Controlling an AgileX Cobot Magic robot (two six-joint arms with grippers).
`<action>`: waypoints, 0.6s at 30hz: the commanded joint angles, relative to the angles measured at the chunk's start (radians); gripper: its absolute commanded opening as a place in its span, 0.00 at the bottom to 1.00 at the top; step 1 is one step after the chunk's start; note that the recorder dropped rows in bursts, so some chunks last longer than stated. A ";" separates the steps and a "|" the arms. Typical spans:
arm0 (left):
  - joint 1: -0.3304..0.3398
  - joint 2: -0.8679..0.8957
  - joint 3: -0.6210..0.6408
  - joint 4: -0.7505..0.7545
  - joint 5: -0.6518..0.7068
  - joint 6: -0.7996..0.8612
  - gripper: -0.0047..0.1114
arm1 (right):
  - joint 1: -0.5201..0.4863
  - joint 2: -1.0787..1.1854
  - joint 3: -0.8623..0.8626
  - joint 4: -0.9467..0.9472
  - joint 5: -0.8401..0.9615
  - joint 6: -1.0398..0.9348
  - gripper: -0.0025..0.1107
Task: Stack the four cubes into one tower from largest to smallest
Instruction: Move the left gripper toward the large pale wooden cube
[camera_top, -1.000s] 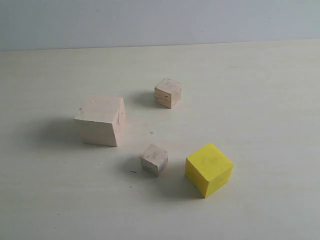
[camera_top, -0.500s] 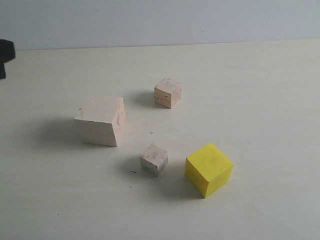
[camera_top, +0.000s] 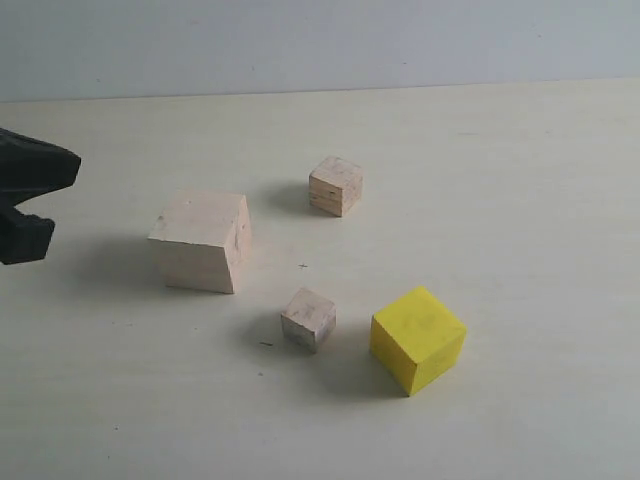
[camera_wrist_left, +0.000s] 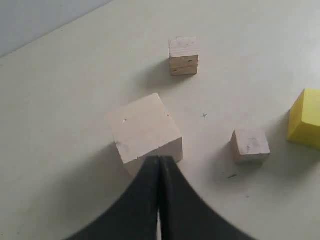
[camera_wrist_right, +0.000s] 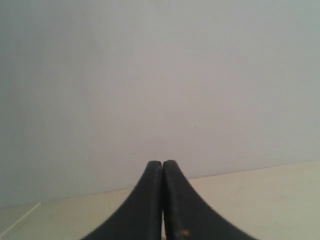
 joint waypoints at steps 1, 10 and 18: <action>-0.008 0.008 -0.007 -0.007 -0.026 0.034 0.04 | 0.002 0.134 -0.039 -0.004 0.003 -0.009 0.02; -0.006 0.164 -0.019 0.016 -0.099 0.034 0.04 | 0.002 0.467 -0.183 -0.003 0.133 -0.052 0.02; 0.051 0.345 -0.152 0.054 -0.008 0.013 0.04 | 0.091 0.671 -0.330 0.183 0.454 -0.205 0.02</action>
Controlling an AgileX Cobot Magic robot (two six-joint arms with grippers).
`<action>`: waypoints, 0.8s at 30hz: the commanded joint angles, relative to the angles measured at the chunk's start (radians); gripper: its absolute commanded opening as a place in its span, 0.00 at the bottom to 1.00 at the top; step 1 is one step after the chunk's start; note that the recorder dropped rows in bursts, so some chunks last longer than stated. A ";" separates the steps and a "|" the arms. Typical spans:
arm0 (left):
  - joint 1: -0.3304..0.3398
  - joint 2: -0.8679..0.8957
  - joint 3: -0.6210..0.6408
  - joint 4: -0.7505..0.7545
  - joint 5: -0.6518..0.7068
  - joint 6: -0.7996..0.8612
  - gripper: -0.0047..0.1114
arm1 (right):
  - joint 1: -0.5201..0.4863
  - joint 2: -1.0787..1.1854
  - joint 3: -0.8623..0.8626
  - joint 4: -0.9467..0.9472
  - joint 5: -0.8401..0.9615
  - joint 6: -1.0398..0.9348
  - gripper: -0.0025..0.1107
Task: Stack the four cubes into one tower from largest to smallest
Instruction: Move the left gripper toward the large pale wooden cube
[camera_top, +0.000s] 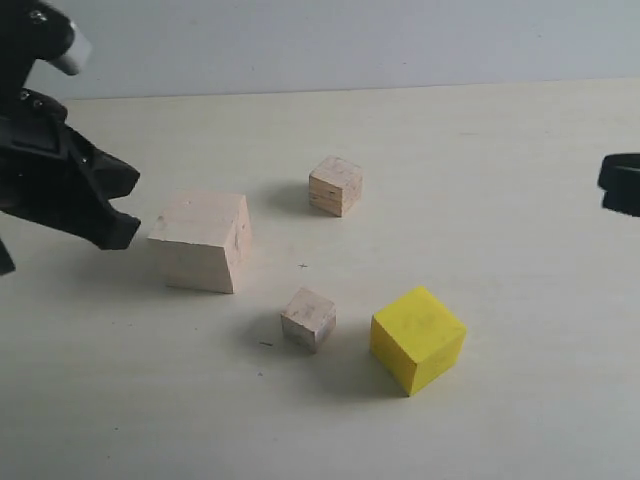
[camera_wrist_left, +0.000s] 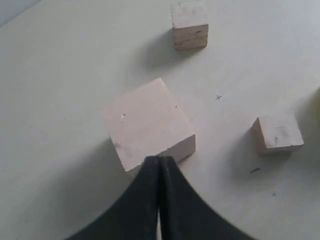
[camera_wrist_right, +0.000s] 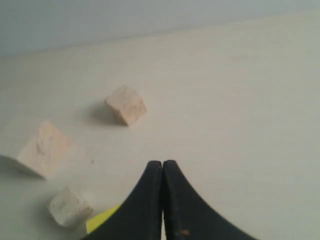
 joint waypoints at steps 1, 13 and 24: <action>0.072 0.079 -0.079 0.017 0.036 -0.049 0.04 | 0.052 0.079 -0.065 0.134 0.134 -0.133 0.02; 0.238 0.107 -0.102 0.013 -0.045 -0.227 0.04 | 0.059 0.090 -0.078 0.160 0.027 -0.153 0.02; 0.238 0.132 -0.102 -0.054 -0.055 -0.294 0.04 | 0.059 0.090 -0.078 0.164 0.025 -0.152 0.02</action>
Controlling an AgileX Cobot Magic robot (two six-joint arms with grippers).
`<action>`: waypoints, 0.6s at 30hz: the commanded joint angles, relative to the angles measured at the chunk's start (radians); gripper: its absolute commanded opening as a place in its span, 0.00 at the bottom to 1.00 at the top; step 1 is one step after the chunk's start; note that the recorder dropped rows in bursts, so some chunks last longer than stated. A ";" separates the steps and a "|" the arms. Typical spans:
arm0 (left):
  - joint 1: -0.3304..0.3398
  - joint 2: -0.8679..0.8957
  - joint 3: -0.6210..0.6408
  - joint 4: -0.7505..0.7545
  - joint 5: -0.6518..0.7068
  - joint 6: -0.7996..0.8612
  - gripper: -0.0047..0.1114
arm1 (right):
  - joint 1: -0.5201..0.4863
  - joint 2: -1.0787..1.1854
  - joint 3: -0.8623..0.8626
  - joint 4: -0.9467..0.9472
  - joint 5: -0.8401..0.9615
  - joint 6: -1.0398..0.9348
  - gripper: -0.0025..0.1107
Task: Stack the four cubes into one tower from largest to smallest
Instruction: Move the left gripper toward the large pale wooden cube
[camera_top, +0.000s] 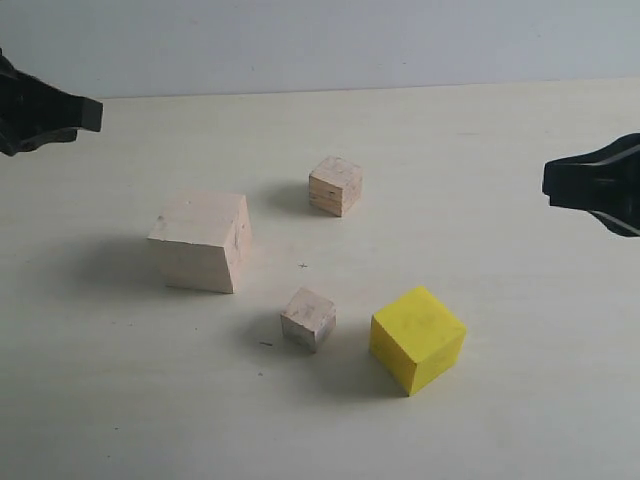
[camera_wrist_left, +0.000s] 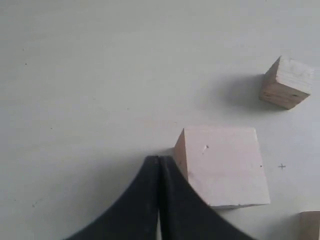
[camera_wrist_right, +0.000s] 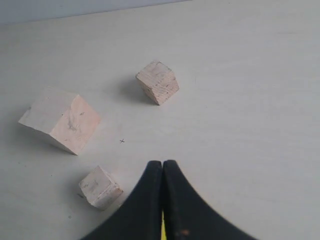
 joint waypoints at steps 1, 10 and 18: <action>0.001 0.038 -0.009 -0.025 -0.036 -0.019 0.04 | 0.001 0.003 -0.006 0.002 -0.007 -0.006 0.02; 0.001 0.230 -0.053 -0.025 -0.071 -0.019 0.11 | 0.001 0.003 -0.006 0.004 0.074 -0.004 0.02; 0.003 0.366 -0.166 -0.025 -0.066 -0.091 0.57 | 0.001 0.003 -0.006 0.004 0.158 -0.004 0.02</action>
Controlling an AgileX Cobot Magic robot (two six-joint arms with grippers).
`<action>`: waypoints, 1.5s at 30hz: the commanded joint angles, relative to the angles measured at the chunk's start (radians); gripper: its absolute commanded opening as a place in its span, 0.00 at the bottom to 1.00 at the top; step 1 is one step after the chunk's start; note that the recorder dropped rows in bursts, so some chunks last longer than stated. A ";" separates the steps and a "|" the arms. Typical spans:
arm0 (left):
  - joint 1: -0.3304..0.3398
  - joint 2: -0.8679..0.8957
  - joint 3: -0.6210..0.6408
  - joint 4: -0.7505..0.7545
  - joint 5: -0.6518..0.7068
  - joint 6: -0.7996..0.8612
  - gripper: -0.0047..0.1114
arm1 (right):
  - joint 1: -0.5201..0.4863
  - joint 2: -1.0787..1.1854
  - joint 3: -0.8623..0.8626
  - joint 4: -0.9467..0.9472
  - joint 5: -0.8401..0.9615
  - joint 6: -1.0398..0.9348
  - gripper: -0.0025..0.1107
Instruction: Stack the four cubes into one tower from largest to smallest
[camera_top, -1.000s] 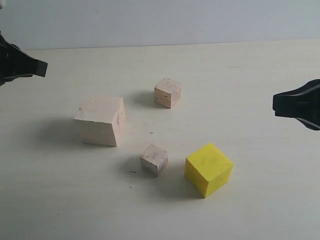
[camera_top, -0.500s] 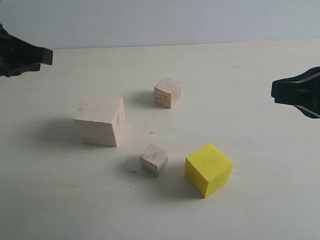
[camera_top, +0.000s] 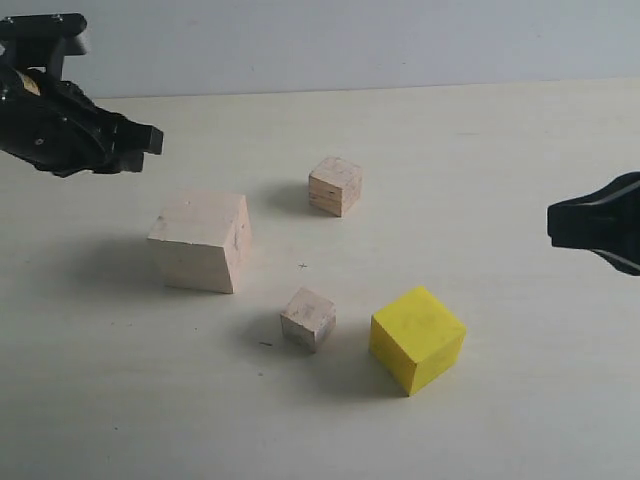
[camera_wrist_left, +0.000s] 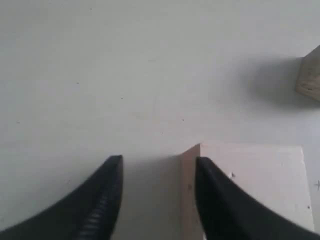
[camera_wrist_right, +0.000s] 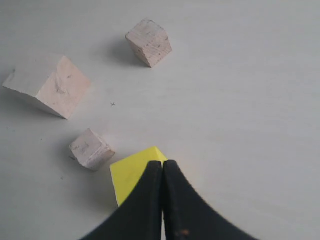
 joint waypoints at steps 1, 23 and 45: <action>0.005 0.063 -0.057 -0.008 -0.015 -0.068 0.57 | 0.001 0.003 -0.006 0.002 0.032 -0.004 0.02; 0.015 0.206 -0.113 0.034 0.120 -0.096 0.45 | 0.001 0.003 -0.006 0.002 0.042 -0.004 0.02; -0.120 0.241 -0.113 -0.054 0.140 -0.088 0.55 | 0.001 0.003 -0.006 0.017 0.116 -0.002 0.02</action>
